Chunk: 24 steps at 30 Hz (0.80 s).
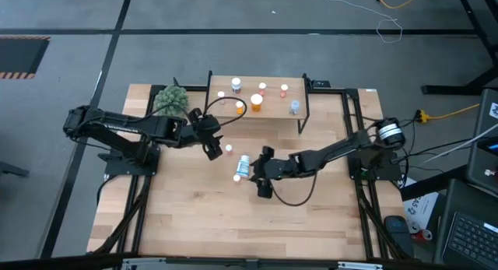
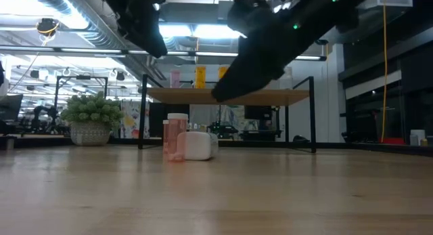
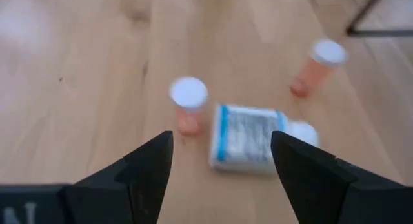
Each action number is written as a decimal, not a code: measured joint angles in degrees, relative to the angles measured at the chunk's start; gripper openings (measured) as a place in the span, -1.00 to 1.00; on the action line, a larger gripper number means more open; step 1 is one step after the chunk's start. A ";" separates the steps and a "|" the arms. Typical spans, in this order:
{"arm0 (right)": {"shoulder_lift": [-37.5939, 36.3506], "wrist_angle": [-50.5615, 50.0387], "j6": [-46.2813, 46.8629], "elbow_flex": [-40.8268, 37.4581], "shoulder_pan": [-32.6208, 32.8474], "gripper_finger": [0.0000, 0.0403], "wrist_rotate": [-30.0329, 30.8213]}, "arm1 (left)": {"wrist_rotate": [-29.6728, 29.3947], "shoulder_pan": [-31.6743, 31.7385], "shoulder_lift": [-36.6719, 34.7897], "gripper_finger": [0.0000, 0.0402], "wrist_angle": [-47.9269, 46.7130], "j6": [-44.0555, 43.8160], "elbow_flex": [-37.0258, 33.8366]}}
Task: Pick and place medicine bottles onto shelf by color
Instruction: Put the pink pill bottle on the shelf
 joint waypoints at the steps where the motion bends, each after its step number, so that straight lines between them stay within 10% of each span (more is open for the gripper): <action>1: 1.16 0.80 -1.48 0.84 0.06 0.31 -0.06 | 0.02 0.20 0.00 0.06 -0.02 0.00 0.00; 24: 13.49 -10.83 -2.36 17.85 -0.32 0.31 -0.66 | 0.02 0.66 0.00 0.06 0.00 0.02 0.00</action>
